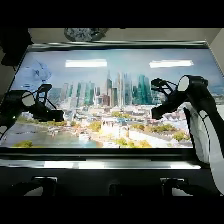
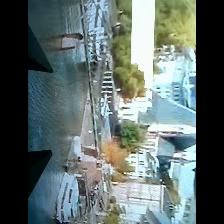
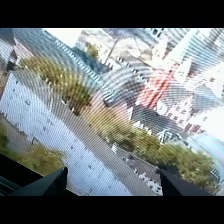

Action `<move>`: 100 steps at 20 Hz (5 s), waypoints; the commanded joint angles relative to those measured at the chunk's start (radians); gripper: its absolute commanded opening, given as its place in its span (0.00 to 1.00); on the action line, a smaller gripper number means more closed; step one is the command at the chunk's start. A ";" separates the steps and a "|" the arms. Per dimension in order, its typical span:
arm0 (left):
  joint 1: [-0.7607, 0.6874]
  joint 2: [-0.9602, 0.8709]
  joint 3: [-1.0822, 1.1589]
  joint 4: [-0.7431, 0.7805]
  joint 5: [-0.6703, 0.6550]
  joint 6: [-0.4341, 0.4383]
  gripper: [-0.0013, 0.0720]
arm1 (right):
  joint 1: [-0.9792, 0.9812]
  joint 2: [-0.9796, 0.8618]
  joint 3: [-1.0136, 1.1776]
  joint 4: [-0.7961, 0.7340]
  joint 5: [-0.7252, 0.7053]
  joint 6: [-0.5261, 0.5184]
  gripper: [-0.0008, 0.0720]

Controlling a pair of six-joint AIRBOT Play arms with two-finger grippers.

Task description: Fold the shirts.

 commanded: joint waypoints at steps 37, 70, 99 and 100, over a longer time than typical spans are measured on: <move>0.660 -0.769 0.605 -0.734 0.565 0.014 1.00 | 0.001 0.000 0.000 0.134 -0.133 0.088 0.93; 0.562 -0.372 0.605 -0.973 0.583 0.433 0.05 | 0.000 0.000 0.000 0.133 -0.026 0.063 0.96; -0.077 0.038 0.277 -0.240 0.201 0.095 0.98 | 0.002 0.495 -0.044 0.166 0.166 -0.079 0.96; 0.021 0.036 0.272 -0.245 0.172 0.077 0.98 | 0.002 0.487 -0.093 0.180 0.142 -0.079 0.96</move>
